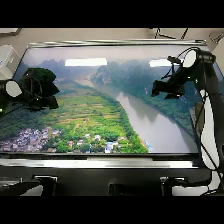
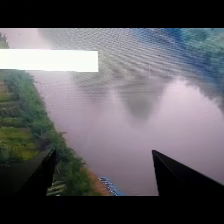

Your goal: Fold the clothes and pants, and hang the long-sleeved shirts on hangers.

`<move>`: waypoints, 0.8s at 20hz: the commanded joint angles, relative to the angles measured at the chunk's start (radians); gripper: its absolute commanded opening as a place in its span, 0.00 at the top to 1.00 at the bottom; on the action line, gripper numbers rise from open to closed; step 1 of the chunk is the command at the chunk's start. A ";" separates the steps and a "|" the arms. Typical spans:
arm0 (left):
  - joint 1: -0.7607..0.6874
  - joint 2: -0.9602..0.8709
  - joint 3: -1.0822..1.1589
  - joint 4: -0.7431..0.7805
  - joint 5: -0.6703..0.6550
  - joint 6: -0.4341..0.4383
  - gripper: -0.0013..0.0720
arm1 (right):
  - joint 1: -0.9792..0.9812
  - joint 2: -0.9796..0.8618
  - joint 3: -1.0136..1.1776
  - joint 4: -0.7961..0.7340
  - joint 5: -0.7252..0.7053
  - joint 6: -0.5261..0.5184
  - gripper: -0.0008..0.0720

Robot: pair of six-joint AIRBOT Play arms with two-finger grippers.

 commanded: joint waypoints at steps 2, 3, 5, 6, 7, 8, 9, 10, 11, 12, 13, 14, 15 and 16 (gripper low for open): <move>0.000 0.000 0.000 0.000 0.000 0.000 0.01 | 0.001 -0.001 0.000 0.000 0.002 0.000 0.03; 0.000 0.000 0.000 0.000 0.000 0.000 0.01 | 0.001 -0.001 0.000 0.000 0.002 0.000 0.03; 0.000 0.000 0.000 0.000 0.000 0.000 0.01 | 0.001 -0.001 0.000 0.000 0.002 0.000 0.03; 0.000 0.000 0.000 0.000 0.000 0.000 0.01 | 0.001 -0.001 0.000 0.000 0.002 0.000 0.03; 0.000 0.000 0.000 0.000 0.000 0.000 0.01 | 0.001 -0.001 0.000 0.000 0.002 0.000 0.03; 0.000 0.000 0.000 0.000 0.000 0.000 0.01 | 0.001 -0.001 0.000 0.000 0.001 0.000 0.03; 0.000 0.000 0.000 0.000 0.000 0.000 0.01 | 0.001 -0.001 0.000 0.000 0.002 0.000 0.03; 0.000 0.000 0.000 0.000 0.000 0.000 0.01 | 0.001 -0.001 0.000 0.000 0.002 0.000 0.03; 0.000 0.000 0.000 0.000 0.000 0.000 0.01 | 0.001 -0.001 0.000 0.000 0.002 0.000 0.03; 0.000 0.000 0.000 0.000 0.000 0.000 0.01 | 0.001 -0.001 0.000 0.000 0.002 0.000 0.03; 0.000 0.000 0.000 0.000 0.000 0.000 0.01 | 0.001 -0.001 0.000 0.000 0.002 0.000 0.03; 0.000 0.000 -0.001 0.000 0.010 0.000 0.01 | 0.001 -0.001 0.000 0.000 -0.004 0.000 0.03; 0.000 -0.003 -0.005 0.000 0.070 0.000 0.01 | 0.001 -0.001 0.000 0.000 -0.025 -0.001 0.03; 0.000 -0.007 -0.006 -0.001 0.123 -0.003 0.01 | 0.001 -0.001 0.000 -0.002 -0.072 0.000 0.03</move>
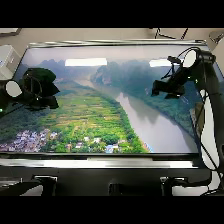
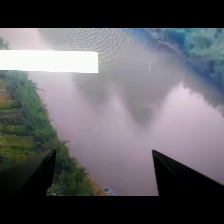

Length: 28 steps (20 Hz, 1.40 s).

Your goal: Fold the clothes and pants, and hang the long-sleeved shirts on hangers.

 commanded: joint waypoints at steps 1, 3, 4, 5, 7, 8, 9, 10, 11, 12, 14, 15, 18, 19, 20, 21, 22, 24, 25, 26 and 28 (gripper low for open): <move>-0.003 -0.011 -0.003 -0.018 0.137 -0.018 0.01 | 0.001 -0.001 0.000 -0.013 -0.106 0.000 0.02; -0.011 -0.023 -0.003 -0.056 0.230 -0.021 0.01 | 0.001 -0.001 0.000 -0.032 -0.181 0.000 0.02; -0.013 -0.030 -0.003 -0.060 0.322 -0.018 0.01 | 0.001 -0.001 0.000 -0.047 -0.212 -0.001 0.02; -0.010 -0.042 -0.002 -0.054 0.458 -0.006 0.01 | 0.001 -0.001 0.000 -0.056 -0.253 -0.001 0.02; 0.072 -0.122 0.098 -0.016 0.567 -0.080 0.01 | 0.001 -0.001 0.000 -0.057 -0.318 -0.001 0.07; 0.143 -0.189 0.190 -0.023 0.499 -0.139 0.01 | 0.001 -0.001 0.000 -0.061 -0.333 -0.017 0.07; 0.225 -0.268 0.299 -0.043 0.386 -0.174 0.01 | 0.001 -0.001 0.000 -0.062 -0.337 -0.045 0.07; 0.303 -0.338 0.391 -0.074 0.269 -0.193 0.01 | 0.001 -0.001 0.000 -0.062 -0.335 -0.053 0.07; 0.385 -0.406 0.469 -0.113 0.149 -0.239 0.01 | 0.001 -0.001 0.000 -0.061 -0.323 -0.053 0.07; 0.460 -0.460 0.510 -0.169 0.062 -0.285 0.01 | 0.001 -0.001 0.000 -0.061 -0.303 -0.053 0.06; 0.573 -0.529 0.513 -0.293 -0.007 -0.302 0.01 | 0.001 -0.001 0.000 -0.061 -0.264 -0.053 0.06; 0.603 -0.552 0.504 -0.321 -0.012 -0.301 0.01 | 0.001 -0.001 0.000 -0.061 -0.249 -0.053 0.06; 0.614 -0.604 0.496 -0.327 0.041 -0.249 0.01 | 0.002 -0.001 -0.001 -0.060 -0.231 -0.072 0.06; 0.603 -0.622 0.496 -0.327 0.073 -0.245 0.01 | 0.002 -0.001 -0.001 -0.060 -0.232 -0.072 0.06; 0.594 -0.639 0.496 -0.332 0.105 -0.245 0.01 | 0.002 -0.001 0.000 -0.060 -0.231 -0.072 0.06; 0.583 -0.655 0.496 -0.358 0.153 -0.212 0.01 | 0.002 -0.001 -0.001 -0.058 -0.230 -0.071 0.06; 0.571 -0.668 0.496 -0.406 0.196 -0.145 0.01 | 0.002 -0.001 0.000 -0.049 -0.221 -0.071 0.06; 0.547 -0.679 0.496 -0.430 0.233 -0.131 0.19 | 0.002 -0.001 0.000 -0.028 -0.185 -0.071 0.06; 0.542 -0.678 0.496 -0.431 0.231 -0.132 0.69 | 0.002 -0.001 0.000 -0.023 -0.168 -0.071 0.06; 0.537 -0.670 0.497 -0.431 0.222 -0.118 0.94 | 0.002 0.000 0.000 -0.022 -0.153 -0.072 0.06; 0.516 -0.615 0.498 -0.431 0.230 -0.076 0.95 | 0.001 0.007 0.003 -0.027 -0.126 -0.105 0.06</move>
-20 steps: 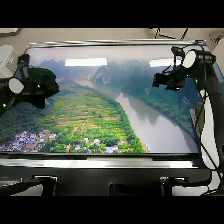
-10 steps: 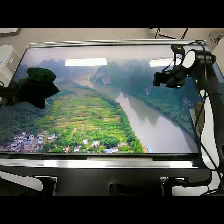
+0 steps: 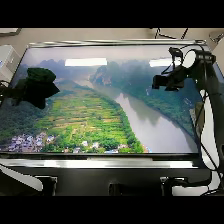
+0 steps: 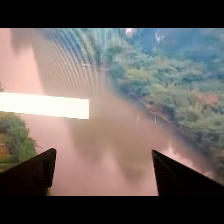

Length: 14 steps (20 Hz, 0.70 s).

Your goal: Fold the clothes and pants, and hang the long-sleeved shirts on hangers.

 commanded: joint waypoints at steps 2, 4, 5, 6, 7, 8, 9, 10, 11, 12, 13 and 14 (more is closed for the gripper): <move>-0.072 0.167 0.002 -0.024 0.112 0.179 0.95 | 0.000 0.033 0.014 -0.020 0.045 -0.067 0.06; -0.147 0.358 0.002 -0.024 0.190 0.237 0.95 | 0.000 0.071 0.047 -0.055 0.038 -0.066 0.06; -0.194 0.455 0.002 -0.025 0.215 0.258 0.95 | 0.000 0.096 0.060 -0.068 0.023 -0.066 0.06; -0.255 0.558 0.002 -0.025 0.240 0.270 0.95 | 0.000 0.129 0.066 -0.080 -0.002 -0.066 0.06; -0.320 0.644 0.002 -0.025 0.257 0.282 0.95 | 0.000 0.167 0.067 -0.081 -0.033 -0.066 0.06; -0.400 0.725 0.002 -0.024 0.269 0.283 0.95 | 0.000 0.205 0.067 -0.081 -0.059 -0.065 0.06; -0.481 0.787 0.002 -0.025 0.278 0.282 0.95 | 0.000 0.245 0.067 -0.080 -0.083 -0.055 0.06; -0.577 0.838 0.001 -0.024 0.292 0.282 0.95 | 0.000 0.280 0.067 -0.080 -0.101 -0.042 0.06; -0.666 0.872 0.001 -0.024 0.306 0.282 0.95 | 0.000 0.317 0.067 -0.082 -0.118 -0.039 0.06; -0.758 0.894 0.001 -0.024 0.317 0.282 0.95 | 0.000 0.348 0.067 -0.085 -0.128 -0.039 0.06; -0.842 0.901 0.001 -0.021 0.319 0.281 0.95 | 0.000 0.380 0.067 -0.095 -0.134 -0.039 0.06; -0.910 0.896 -0.003 -0.010 0.315 0.269 0.95 | 0.000 0.406 0.067 -0.108 -0.135 -0.039 0.06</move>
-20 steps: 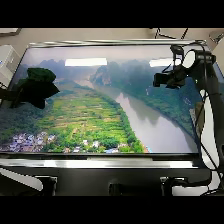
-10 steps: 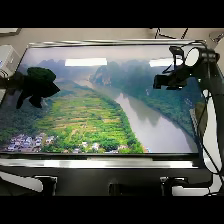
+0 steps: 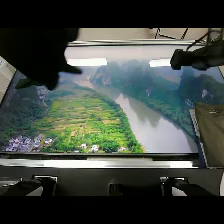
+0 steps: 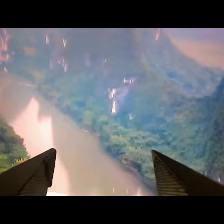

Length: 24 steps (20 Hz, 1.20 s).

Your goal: Fold the clothes and pants, and hang the long-sleeved shirts on hangers.

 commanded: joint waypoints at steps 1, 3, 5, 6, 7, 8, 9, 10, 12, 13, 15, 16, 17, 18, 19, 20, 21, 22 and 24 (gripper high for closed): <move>-0.278 0.062 -0.023 0.034 0.029 -0.045 0.95 | 0.000 0.110 0.002 -0.040 -0.038 0.007 0.06; -0.369 0.036 -0.106 0.070 0.024 -0.126 0.95 | 0.000 0.148 0.002 -0.069 -0.021 0.007 0.06; -0.417 -0.002 -0.232 0.076 0.006 -0.184 0.95 | 0.000 0.165 0.002 -0.080 0.040 0.007 0.06; -0.430 -0.032 -0.299 0.075 -0.009 -0.211 0.95 | 0.000 0.164 0.002 -0.080 0.092 0.007 0.06; -0.437 -0.069 -0.360 0.071 -0.029 -0.220 0.95 | 0.000 0.158 0.002 -0.079 0.144 0.007 0.06; -0.442 -0.114 -0.406 0.068 -0.051 -0.220 0.95 | 0.000 0.148 0.002 -0.079 0.202 0.007 0.06; -0.444 -0.172 -0.447 0.045 -0.074 -0.219 0.95 | 0.000 0.132 0.001 -0.079 0.246 0.007 0.06; -0.444 -0.233 -0.476 -0.002 -0.086 -0.219 0.95 | 0.000 0.111 0.001 -0.079 0.283 0.007 0.06; -0.454 -0.362 -0.501 -0.132 -0.096 -0.188 0.95 | 0.000 0.058 0.001 -0.075 0.323 0.007 0.06; -0.454 -0.414 -0.500 -0.221 -0.099 -0.127 0.90 | 0.000 0.029 0.001 -0.069 0.332 0.007 0.06; -0.422 -0.453 -0.485 -0.381 -0.119 -0.046 0.05 | 0.000 -0.038 0.001 -0.068 0.354 0.007 0.06; -0.385 -0.444 -0.459 -0.404 -0.155 0.019 0.01 | 0.000 -0.076 0.001 -0.066 0.367 0.007 0.06; -0.336 -0.427 -0.423 -0.391 -0.203 0.042 0.01 | 0.000 -0.111 0.001 -0.061 0.379 0.007 0.06; -0.272 -0.402 -0.382 -0.352 -0.263 0.041 0.01 | 0.000 -0.150 0.001 -0.058 0.390 0.007 0.06; -0.207 -0.376 -0.347 -0.294 -0.325 0.040 0.01 | 0.000 -0.187 0.000 -0.056 0.404 0.007 0.06; -0.135 -0.348 -0.319 -0.222 -0.402 0.038 0.01 | 0.000 -0.222 -0.005 -0.045 0.421 0.001 0.06; -0.069 -0.325 -0.312 -0.154 -0.476 0.027 0.01 | 0.000 -0.252 -0.021 -0.021 0.433 -0.010 0.06; -0.008 -0.309 -0.323 -0.078 -0.558 0.010 0.01 | 0.000 -0.270 -0.050 0.001 0.434 -0.022 0.07; 0.075 -0.302 -0.407 0.005 -0.663 0.003 0.01 | 0.000 -0.279 -0.158 0.063 0.405 -0.040 0.11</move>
